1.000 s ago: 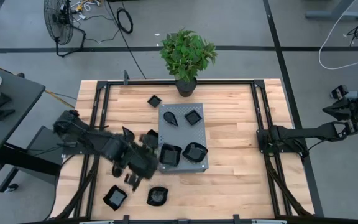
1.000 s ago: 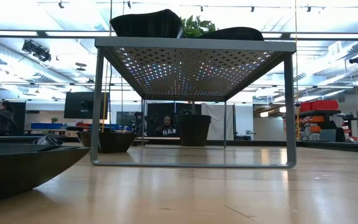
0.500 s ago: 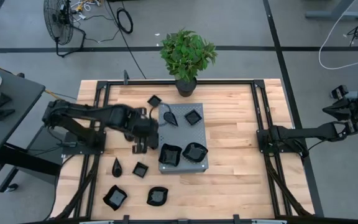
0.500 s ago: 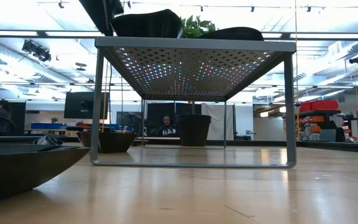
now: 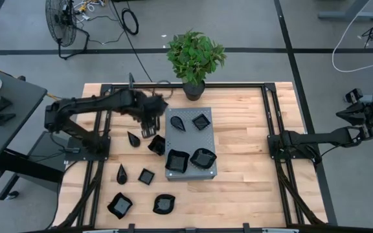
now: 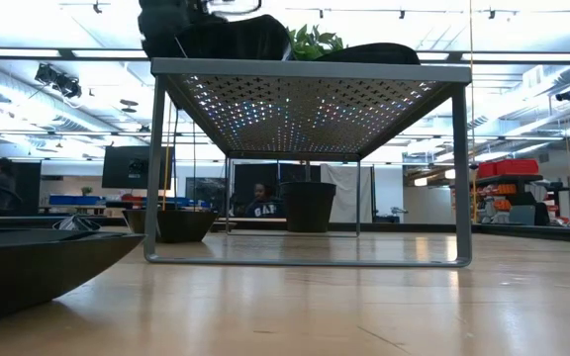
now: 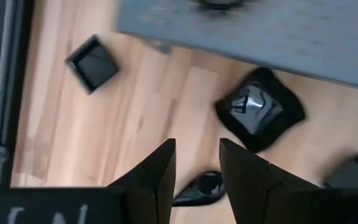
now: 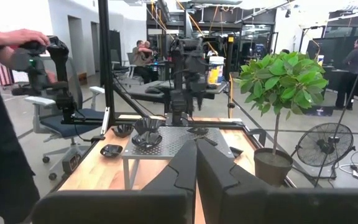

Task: Pick & Place Mini shaped plates
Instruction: Stack the black bowl on top of the black bowl on the shelf

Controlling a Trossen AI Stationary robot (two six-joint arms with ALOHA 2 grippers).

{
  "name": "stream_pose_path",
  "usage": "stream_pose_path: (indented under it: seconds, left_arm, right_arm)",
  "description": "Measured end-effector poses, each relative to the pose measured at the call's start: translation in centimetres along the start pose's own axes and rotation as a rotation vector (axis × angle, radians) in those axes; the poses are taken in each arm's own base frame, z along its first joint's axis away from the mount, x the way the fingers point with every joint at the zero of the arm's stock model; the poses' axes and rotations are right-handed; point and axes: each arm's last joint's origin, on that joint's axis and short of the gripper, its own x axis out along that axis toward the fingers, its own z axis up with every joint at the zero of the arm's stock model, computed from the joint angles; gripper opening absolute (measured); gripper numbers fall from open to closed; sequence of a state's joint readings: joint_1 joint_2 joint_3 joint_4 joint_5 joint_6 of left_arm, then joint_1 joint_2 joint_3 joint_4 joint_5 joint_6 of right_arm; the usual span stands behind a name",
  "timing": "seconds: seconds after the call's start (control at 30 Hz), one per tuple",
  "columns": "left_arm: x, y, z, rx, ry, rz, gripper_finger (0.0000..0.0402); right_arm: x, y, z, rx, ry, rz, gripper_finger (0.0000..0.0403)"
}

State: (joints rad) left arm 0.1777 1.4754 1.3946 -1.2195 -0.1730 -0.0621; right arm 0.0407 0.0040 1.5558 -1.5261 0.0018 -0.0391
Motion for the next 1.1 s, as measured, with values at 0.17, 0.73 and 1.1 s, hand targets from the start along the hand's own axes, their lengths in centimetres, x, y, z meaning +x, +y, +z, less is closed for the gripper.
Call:
stream_pose_path:
  seconds: [0.17,0.73,1.1]
  left_arm:
    - [1.3,3.7,0.0,-0.075,0.001,0.002,0.0129]
    - [2.7,14.5,-1.5,-0.370,-0.168,-0.168,0.0129]
    - [5.9,19.1,-2.3,-0.616,-0.150,-0.189,0.0136]
  right_arm:
    - [0.0,0.0,0.0,0.000,0.000,0.000,0.0016]
    - [0.0,0.0,0.0,0.000,0.000,0.000,0.0016]
    - [0.0,0.0,0.0,0.000,0.000,0.000,0.0016]
